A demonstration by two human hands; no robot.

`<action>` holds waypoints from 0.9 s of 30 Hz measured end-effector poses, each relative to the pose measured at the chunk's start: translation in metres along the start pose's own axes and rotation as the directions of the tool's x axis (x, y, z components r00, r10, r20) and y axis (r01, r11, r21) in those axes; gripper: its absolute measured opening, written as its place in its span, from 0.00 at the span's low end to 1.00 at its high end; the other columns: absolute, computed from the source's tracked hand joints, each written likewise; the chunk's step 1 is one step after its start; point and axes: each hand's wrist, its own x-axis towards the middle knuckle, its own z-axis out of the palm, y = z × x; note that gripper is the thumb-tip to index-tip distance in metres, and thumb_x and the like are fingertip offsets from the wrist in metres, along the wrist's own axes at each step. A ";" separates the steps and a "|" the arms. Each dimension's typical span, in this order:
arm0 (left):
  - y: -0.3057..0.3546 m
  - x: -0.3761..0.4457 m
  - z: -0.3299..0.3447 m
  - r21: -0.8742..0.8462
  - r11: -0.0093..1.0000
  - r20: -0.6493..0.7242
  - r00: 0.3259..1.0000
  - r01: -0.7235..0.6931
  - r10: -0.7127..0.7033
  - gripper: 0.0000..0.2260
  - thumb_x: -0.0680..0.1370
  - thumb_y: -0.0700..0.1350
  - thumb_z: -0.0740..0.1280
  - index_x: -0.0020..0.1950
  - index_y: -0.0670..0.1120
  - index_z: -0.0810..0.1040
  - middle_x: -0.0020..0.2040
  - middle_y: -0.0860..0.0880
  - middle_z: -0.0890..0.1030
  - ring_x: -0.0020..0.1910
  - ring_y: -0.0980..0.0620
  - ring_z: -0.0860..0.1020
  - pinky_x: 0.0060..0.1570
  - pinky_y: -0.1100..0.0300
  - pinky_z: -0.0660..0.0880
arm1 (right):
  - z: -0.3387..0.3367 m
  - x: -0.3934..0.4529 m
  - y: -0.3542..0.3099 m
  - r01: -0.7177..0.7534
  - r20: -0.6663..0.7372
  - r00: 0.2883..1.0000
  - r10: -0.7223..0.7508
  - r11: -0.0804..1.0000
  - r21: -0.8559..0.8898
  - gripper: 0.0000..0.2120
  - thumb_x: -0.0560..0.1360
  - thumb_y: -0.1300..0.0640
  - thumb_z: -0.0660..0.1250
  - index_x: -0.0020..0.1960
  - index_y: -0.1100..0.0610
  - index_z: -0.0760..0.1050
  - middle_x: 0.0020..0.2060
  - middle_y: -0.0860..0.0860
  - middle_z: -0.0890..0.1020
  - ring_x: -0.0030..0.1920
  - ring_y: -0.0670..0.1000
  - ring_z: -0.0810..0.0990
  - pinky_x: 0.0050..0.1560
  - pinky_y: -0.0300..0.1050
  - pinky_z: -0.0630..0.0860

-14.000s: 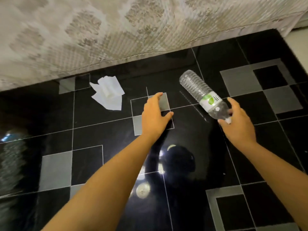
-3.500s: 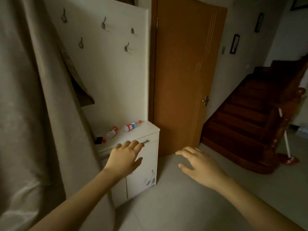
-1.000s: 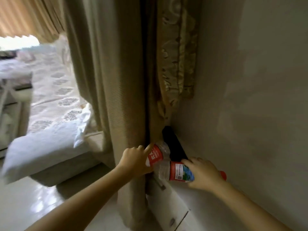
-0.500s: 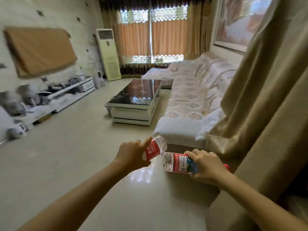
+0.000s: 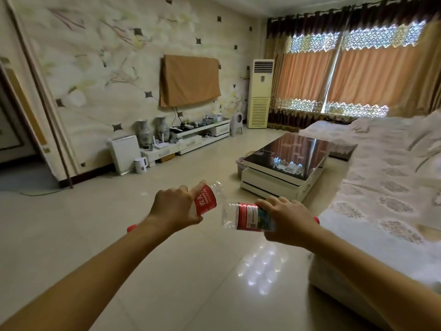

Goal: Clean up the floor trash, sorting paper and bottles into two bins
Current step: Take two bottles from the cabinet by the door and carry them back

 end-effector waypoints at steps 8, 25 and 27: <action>-0.011 0.137 0.048 0.060 0.994 0.041 0.994 0.095 -0.097 0.42 0.71 0.67 0.64 0.78 0.57 0.46 0.58 0.48 0.77 0.52 0.49 0.77 0.43 0.58 0.70 | 0.022 0.151 0.087 0.156 -0.029 0.987 -0.157 0.987 -0.027 0.33 0.71 0.45 0.68 0.71 0.46 0.58 0.61 0.49 0.73 0.58 0.50 0.73 0.56 0.46 0.74; -0.120 0.411 0.190 0.079 0.978 0.122 0.972 0.191 -0.200 0.40 0.69 0.69 0.65 0.75 0.54 0.56 0.58 0.50 0.78 0.51 0.50 0.78 0.44 0.57 0.73 | 0.117 0.476 0.188 0.213 -0.066 0.975 -0.211 0.977 0.033 0.32 0.69 0.48 0.70 0.69 0.48 0.60 0.60 0.49 0.75 0.58 0.51 0.75 0.58 0.52 0.75; -0.139 0.450 0.216 0.080 0.978 0.142 0.969 0.192 -0.201 0.39 0.69 0.69 0.65 0.74 0.54 0.56 0.57 0.50 0.78 0.51 0.49 0.78 0.43 0.58 0.72 | 0.135 0.516 0.202 0.181 -0.042 0.983 -0.180 0.983 0.034 0.33 0.69 0.48 0.70 0.70 0.49 0.60 0.59 0.49 0.75 0.57 0.52 0.75 0.57 0.51 0.75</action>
